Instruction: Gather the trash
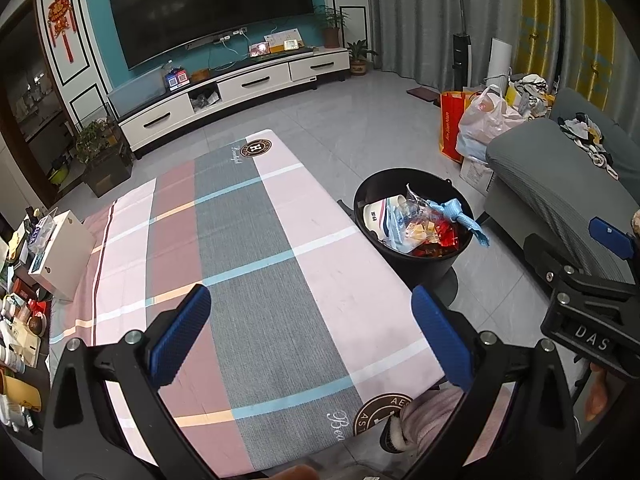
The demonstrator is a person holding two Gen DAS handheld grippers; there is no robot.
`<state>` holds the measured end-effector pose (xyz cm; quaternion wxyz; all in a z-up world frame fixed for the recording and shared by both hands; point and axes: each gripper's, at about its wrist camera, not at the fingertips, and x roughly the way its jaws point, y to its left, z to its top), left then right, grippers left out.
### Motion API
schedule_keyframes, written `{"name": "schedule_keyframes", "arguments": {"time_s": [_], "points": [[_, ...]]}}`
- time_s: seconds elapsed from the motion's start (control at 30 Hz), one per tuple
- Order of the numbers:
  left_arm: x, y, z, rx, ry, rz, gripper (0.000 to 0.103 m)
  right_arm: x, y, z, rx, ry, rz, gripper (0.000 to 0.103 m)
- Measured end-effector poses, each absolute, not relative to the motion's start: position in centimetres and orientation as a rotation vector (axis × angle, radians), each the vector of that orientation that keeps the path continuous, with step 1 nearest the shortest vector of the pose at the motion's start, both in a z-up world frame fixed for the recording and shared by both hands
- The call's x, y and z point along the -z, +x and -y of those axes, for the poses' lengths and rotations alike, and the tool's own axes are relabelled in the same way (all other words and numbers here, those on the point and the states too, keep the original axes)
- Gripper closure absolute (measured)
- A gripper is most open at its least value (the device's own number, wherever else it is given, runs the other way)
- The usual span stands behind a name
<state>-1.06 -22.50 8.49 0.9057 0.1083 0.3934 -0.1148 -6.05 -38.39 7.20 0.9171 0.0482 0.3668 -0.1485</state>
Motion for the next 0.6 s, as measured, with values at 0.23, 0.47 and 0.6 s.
{"name": "schedule_keyframes", "arguments": {"time_s": [0.23,0.47,0.6], "points": [[-8.61,-1.04,22.41,0.235,0.223,-0.811,0.003,-6.92,-5.92,38.24,0.302,0.096,-0.758,0.003],[-8.61,-0.95,22.37,0.237,0.224,-0.813,0.003,-6.9,-5.91,38.19,0.299,0.093,-0.758,0.003],[-8.56,-0.89,22.23,0.239,0.222,-0.816,0.003,-6.85,-5.9,38.13,0.296,0.089,-0.759,0.003]]}}
